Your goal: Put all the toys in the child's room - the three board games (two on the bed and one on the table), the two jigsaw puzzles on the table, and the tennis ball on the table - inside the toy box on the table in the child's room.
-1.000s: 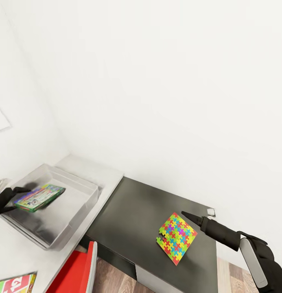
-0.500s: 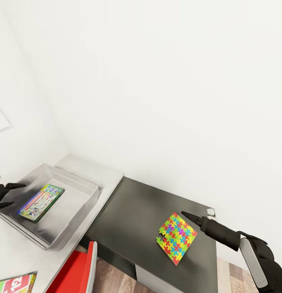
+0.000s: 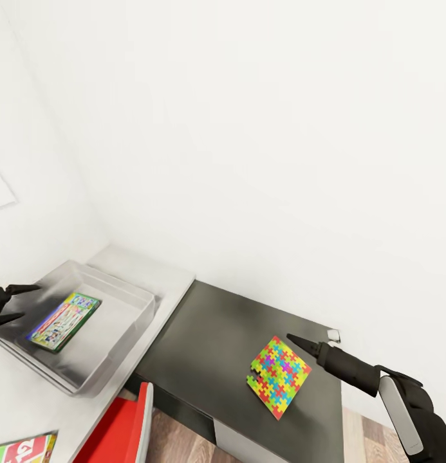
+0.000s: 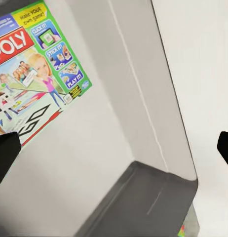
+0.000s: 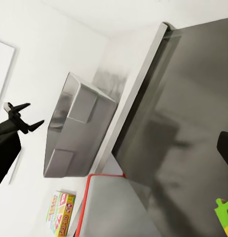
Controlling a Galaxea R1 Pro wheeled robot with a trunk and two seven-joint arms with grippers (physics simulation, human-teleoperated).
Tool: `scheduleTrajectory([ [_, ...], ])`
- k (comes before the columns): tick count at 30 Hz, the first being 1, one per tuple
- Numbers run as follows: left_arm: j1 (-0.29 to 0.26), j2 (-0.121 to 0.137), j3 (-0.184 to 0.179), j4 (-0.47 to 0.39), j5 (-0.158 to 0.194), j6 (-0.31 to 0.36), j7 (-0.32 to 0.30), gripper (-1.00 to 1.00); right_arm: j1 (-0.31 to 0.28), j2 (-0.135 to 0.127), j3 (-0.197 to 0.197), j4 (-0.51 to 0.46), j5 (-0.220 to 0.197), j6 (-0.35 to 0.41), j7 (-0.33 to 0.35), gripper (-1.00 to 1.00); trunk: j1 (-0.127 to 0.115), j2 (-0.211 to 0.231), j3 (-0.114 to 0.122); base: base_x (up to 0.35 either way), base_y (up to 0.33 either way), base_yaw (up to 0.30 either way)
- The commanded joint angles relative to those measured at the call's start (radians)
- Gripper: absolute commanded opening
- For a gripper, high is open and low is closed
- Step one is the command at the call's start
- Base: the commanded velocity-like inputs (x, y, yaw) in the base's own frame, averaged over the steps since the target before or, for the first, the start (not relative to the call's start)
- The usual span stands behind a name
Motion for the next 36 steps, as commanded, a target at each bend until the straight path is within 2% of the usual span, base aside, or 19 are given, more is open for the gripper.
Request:
scheduleTrajectory([
  [1,0.000,0.006,0.001,0.000,0.002,0.007,-0.039,1.00,-0.001,0.000,0.000,0.000,-0.002,0.005,0.001,1.00,0.001,-0.002,0.000,0.000,0.000,-0.070],
  [6,0.004,0.027,-0.013,-0.004,-0.003,0.007,-0.191,1.00,-0.001,0.000,0.000,0.000,-0.002,0.005,0.002,1.00,0.001,-0.002,0.007,0.000,0.000,-0.075],
  [9,0.011,0.049,-0.042,-0.006,-0.005,0.001,-0.290,1.00,-0.001,0.000,0.000,-0.001,-0.002,0.004,0.005,1.00,0.001,-0.002,0.011,0.000,0.000,-0.078],
  [11,0.018,0.055,-0.056,-0.006,-0.005,-0.008,-0.330,1.00,-0.001,0.000,0.000,-0.001,-0.002,0.003,0.007,1.00,0.001,-0.002,0.015,0.000,0.000,-0.078],
  [15,0.070,0.063,-0.100,-0.007,-0.005,-0.088,-0.476,1.00,-0.001,0.001,0.000,-0.002,-0.002,0.000,0.015,1.00,0.001,-0.002,0.021,0.000,0.000,-0.078],
  [18,0.122,0.064,-0.153,-0.014,-0.005,-0.181,-0.646,1.00,-0.001,0.001,0.000,-0.003,-0.002,0.000,0.018,1.00,0.001,-0.002,0.025,0.000,0.000,-0.079],
  [19,0.131,0.064,-0.165,-0.015,-0.005,-0.199,-0.671,1.00,-0.001,0.001,0.000,-0.003,-0.002,-0.001,0.018,1.00,0.001,-0.002,0.027,0.000,0.000,-0.079],
  [21,0.151,0.064,-0.185,-0.017,-0.004,-0.231,-0.705,1.00,-0.001,0.001,0.000,-0.003,-0.002,-0.001,0.019,1.00,0.001,-0.002,0.030,0.000,0.000,-0.079],
  [25,0.212,0.060,-0.212,-0.019,-0.002,-0.287,-0.711,1.00,-0.001,0.001,0.000,-0.006,-0.002,-0.002,0.021,1.00,0.001,-0.002,0.036,0.000,0.000,-0.079],
  [32,0.288,0.053,-0.220,-0.016,0.003,-0.335,-0.711,1.00,-0.001,0.002,0.002,-0.010,-0.002,-0.006,0.022,1.00,0.001,-0.002,0.047,0.000,0.000,-0.078],
  [36,0.311,0.053,-0.220,-0.013,0.004,-0.349,-0.711,1.00,-0.001,0.003,0.003,-0.009,0.000,-0.007,0.023,1.00,0.001,-0.002,0.053,-0.048,0.000,-0.072],
])
